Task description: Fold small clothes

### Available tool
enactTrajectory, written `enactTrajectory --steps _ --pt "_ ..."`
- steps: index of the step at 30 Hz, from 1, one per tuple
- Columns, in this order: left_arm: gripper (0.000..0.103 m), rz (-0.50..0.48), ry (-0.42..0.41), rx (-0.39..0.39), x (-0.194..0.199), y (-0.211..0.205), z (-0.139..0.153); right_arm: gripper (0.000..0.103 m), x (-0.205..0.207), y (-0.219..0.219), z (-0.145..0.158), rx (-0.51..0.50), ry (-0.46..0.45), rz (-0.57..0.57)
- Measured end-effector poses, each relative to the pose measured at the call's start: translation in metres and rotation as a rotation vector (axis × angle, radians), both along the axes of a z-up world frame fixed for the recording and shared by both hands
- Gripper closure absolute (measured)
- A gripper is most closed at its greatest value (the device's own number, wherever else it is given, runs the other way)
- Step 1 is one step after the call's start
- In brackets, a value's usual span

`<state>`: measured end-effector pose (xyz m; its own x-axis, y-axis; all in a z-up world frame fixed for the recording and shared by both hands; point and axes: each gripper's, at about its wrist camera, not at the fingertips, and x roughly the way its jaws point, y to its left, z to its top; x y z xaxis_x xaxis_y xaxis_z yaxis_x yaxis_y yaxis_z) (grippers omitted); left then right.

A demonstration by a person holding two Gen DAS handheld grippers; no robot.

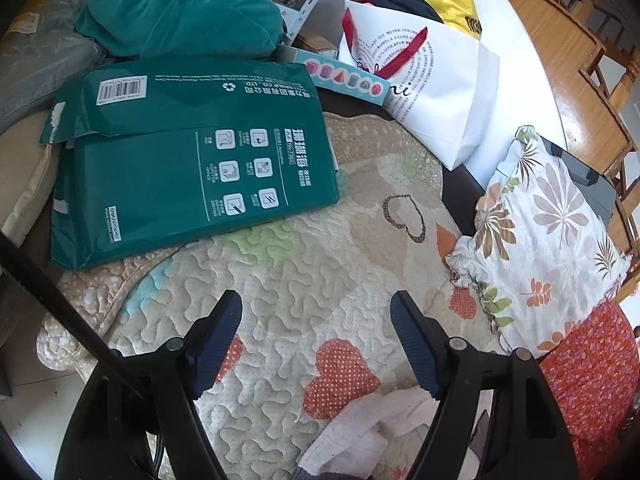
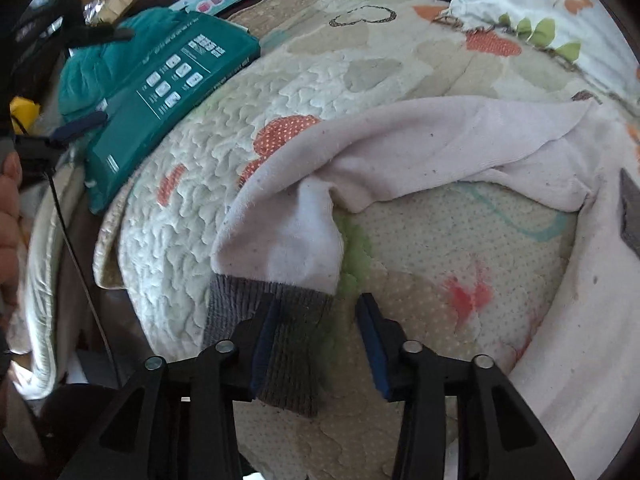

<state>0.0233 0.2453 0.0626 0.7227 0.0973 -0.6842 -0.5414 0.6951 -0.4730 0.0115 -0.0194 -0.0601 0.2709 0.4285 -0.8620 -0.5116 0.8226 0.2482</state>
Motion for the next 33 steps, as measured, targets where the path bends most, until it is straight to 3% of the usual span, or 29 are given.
enactTrajectory --steps 1,2,6,9,13,16,19,22,25,30,32,33 --pt "0.028 -0.001 0.002 -0.001 0.001 -0.002 -0.001 0.099 0.003 -0.003 0.001 0.015 0.027 0.006" --pt "0.028 -0.004 0.005 -0.003 0.002 -0.003 -0.002 0.099 0.006 -0.012 0.010 0.037 0.038 -0.014" --pt "0.028 -0.039 0.013 -0.011 0.007 -0.016 -0.004 0.099 0.015 -0.056 0.061 0.039 -0.058 -0.078" --pt "0.028 -0.075 0.016 -0.001 0.010 -0.032 -0.002 0.099 0.024 -0.128 0.109 0.039 -0.113 -0.190" --pt "0.027 -0.159 0.031 0.013 0.018 -0.062 -0.002 0.099 0.028 -0.248 0.136 -0.003 -0.118 -0.430" --pt "0.027 -0.215 0.042 0.029 0.022 -0.088 -0.008 0.099 0.025 -0.330 0.130 -0.068 -0.088 -0.604" --pt "0.027 -0.261 0.051 0.041 0.025 -0.112 -0.015 0.099 0.026 -0.411 0.098 -0.271 -0.039 -0.787" --pt "0.027 -0.302 0.064 0.060 0.028 -0.134 -0.020 0.098 0.024 -0.453 0.073 -0.423 -0.011 -0.945" --pt "0.027 -0.330 0.073 0.074 0.031 -0.151 -0.023 0.097 0.016 -0.464 0.069 -0.297 -0.006 -0.977" --pt "0.027 -0.368 0.091 0.094 0.039 -0.169 -0.027 0.090 0.045 -0.397 0.084 -0.283 -0.105 -0.806" --pt "0.027 -0.382 0.099 0.094 0.041 -0.174 -0.029 0.072 0.067 -0.359 0.087 -0.244 -0.124 -0.711" --pt "0.027 -0.389 0.103 0.096 0.041 -0.176 -0.030 0.068 0.078 -0.342 0.088 -0.219 -0.124 -0.673"
